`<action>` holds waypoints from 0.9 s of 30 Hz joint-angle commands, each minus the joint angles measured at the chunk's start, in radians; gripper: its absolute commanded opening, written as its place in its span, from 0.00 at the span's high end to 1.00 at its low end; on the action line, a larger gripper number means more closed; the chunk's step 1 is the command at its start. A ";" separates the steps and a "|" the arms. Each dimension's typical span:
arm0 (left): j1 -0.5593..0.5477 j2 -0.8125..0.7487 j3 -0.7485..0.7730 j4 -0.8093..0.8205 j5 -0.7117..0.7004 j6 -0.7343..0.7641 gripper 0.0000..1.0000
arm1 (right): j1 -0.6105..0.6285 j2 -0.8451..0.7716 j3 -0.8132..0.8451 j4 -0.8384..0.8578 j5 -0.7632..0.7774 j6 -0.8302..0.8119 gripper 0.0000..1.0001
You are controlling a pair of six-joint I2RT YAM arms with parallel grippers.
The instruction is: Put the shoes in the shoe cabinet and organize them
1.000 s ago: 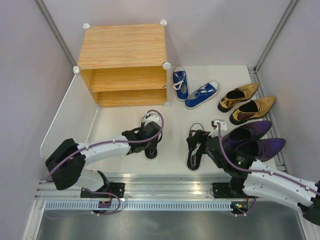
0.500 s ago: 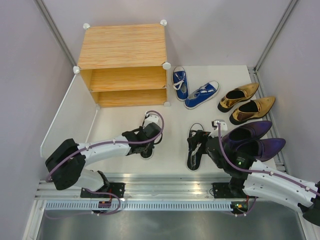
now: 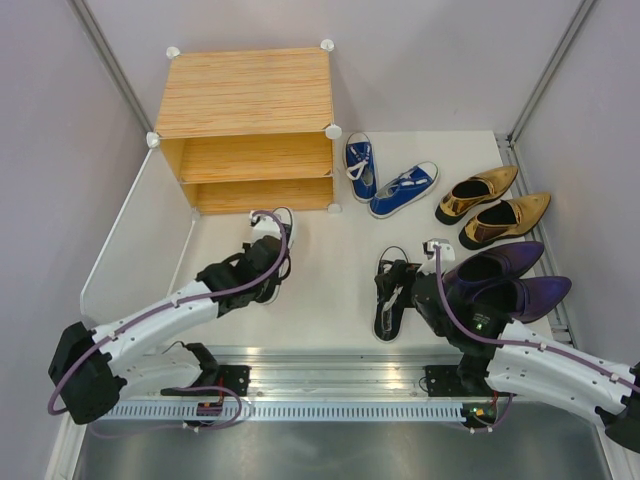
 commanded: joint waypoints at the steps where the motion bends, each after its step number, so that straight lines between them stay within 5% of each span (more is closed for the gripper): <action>1: 0.056 -0.061 0.041 -0.006 -0.063 0.051 0.98 | -0.004 0.006 -0.005 0.035 0.021 -0.017 0.14; 18: 0.229 -0.135 0.216 -0.160 -0.069 0.226 0.98 | -0.028 0.037 -0.001 0.087 0.007 -0.050 0.13; 27: 0.385 -0.141 0.294 -0.134 0.038 0.373 0.98 | -0.056 0.103 -0.002 0.153 -0.047 -0.067 0.12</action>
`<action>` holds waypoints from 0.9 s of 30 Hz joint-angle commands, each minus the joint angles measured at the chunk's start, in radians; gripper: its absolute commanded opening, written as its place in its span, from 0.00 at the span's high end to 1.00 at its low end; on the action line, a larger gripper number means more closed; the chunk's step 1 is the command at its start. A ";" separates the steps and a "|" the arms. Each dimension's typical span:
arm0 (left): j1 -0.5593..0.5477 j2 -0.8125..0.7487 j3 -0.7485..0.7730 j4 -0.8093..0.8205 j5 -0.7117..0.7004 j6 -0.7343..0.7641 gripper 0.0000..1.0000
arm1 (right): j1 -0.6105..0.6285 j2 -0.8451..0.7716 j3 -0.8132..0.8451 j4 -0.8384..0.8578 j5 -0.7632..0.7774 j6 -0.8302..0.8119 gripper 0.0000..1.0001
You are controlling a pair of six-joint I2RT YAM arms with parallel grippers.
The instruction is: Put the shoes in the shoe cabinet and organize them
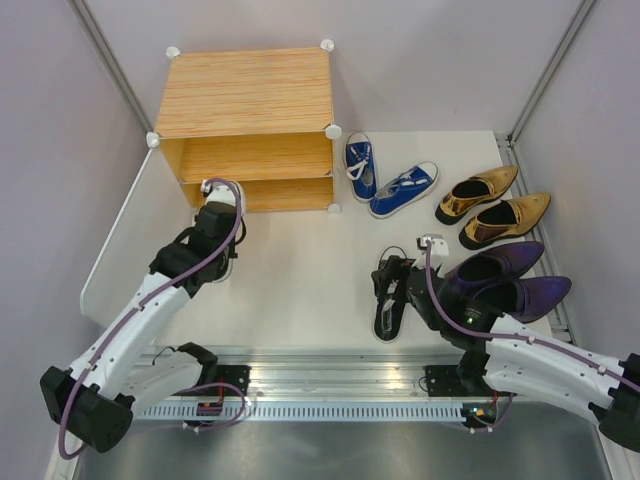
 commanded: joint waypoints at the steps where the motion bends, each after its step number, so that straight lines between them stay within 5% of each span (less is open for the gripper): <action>1: 0.031 -0.033 0.113 0.093 0.007 0.113 0.98 | -0.014 0.027 -0.002 0.065 -0.025 -0.017 0.12; 27: 0.314 0.369 0.399 0.440 0.049 0.293 0.98 | -0.170 0.211 0.057 0.173 -0.169 -0.112 0.12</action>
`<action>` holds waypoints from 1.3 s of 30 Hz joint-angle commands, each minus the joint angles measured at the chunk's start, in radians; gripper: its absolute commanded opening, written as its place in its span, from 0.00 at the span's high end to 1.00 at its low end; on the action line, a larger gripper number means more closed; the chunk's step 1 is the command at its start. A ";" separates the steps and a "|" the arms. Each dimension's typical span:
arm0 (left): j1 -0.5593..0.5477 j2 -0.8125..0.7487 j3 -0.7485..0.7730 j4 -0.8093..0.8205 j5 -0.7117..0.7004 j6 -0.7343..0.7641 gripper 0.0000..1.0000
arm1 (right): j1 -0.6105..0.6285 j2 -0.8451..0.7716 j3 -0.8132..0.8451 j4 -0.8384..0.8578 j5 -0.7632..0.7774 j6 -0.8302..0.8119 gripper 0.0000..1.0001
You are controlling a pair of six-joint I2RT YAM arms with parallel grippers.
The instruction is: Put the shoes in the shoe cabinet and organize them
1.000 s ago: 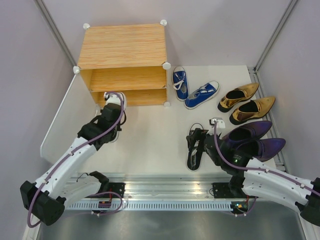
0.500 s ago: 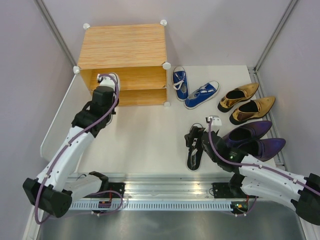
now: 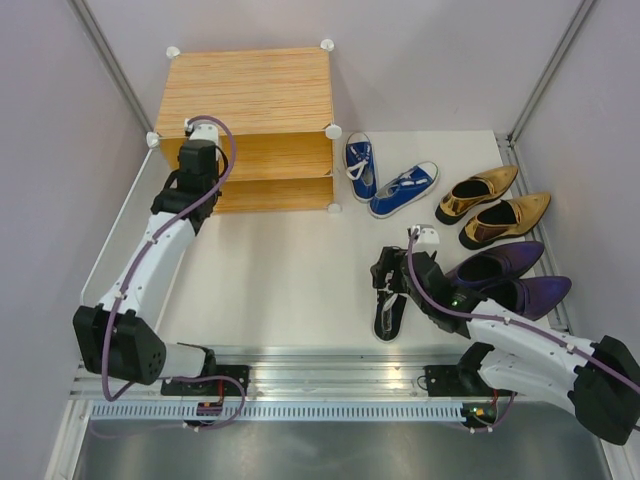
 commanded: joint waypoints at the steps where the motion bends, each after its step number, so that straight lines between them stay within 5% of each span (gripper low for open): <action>1: 0.043 0.043 0.090 0.198 0.024 0.052 0.98 | -0.025 0.032 0.053 0.051 -0.034 -0.025 0.12; 22: 0.085 0.240 0.101 0.451 0.076 0.020 0.97 | -0.085 0.146 0.082 0.137 -0.063 -0.073 0.12; 24: 0.086 0.246 0.095 0.451 0.070 0.011 0.90 | -0.086 0.146 0.082 0.140 -0.066 -0.075 0.11; 28: 0.086 0.238 0.076 0.453 0.067 -0.012 0.55 | -0.091 0.144 0.079 0.146 -0.083 -0.078 0.11; 31: 0.086 0.226 0.075 0.448 0.102 -0.043 0.43 | -0.091 0.143 0.080 0.148 -0.106 -0.087 0.10; 39: 0.086 0.180 0.085 0.343 0.153 -0.127 0.41 | -0.089 0.110 0.067 0.148 -0.123 -0.079 0.10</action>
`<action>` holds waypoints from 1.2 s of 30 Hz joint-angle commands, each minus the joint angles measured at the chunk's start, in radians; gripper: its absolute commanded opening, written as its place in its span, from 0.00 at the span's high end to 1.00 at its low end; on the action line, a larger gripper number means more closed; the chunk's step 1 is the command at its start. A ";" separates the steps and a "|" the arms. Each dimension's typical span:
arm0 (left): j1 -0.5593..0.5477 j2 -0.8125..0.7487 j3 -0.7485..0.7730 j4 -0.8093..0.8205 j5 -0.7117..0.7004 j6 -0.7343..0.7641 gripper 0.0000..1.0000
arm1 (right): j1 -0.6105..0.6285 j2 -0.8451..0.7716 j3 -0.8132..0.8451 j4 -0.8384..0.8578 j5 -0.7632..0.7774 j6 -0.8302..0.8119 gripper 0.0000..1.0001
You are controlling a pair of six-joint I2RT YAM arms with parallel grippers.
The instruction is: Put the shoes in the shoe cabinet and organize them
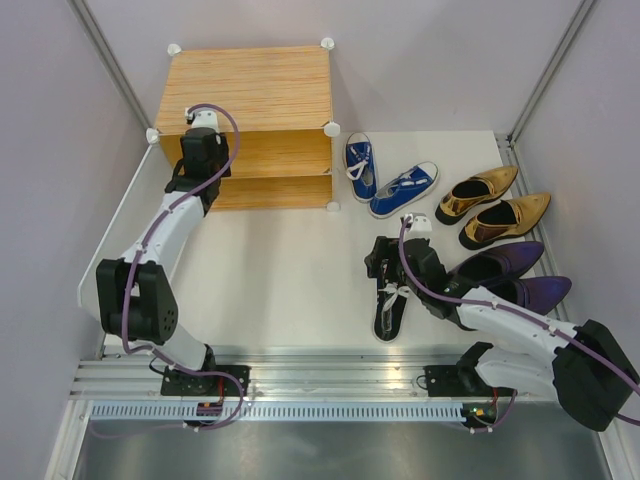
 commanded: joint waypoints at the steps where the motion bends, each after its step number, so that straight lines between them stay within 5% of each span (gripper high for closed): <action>1: 0.005 -0.076 0.039 0.007 0.054 -0.093 0.39 | -0.005 -0.035 0.009 0.041 -0.018 -0.004 0.10; 13: 0.005 -0.236 -0.089 -0.069 0.097 -0.168 0.20 | -0.005 -0.055 -0.013 0.044 -0.061 0.001 0.10; 25: 0.005 -0.483 -0.180 -0.307 0.226 -0.259 0.17 | -0.005 0.072 0.053 0.208 -0.304 0.155 0.14; 32: 0.007 -0.526 -0.324 -0.281 0.142 -0.311 0.18 | -0.005 0.105 0.049 0.246 -0.344 0.183 0.15; 36: 0.025 -0.535 -0.387 -0.211 0.154 -0.477 0.20 | -0.005 0.079 0.039 0.236 -0.358 0.186 0.15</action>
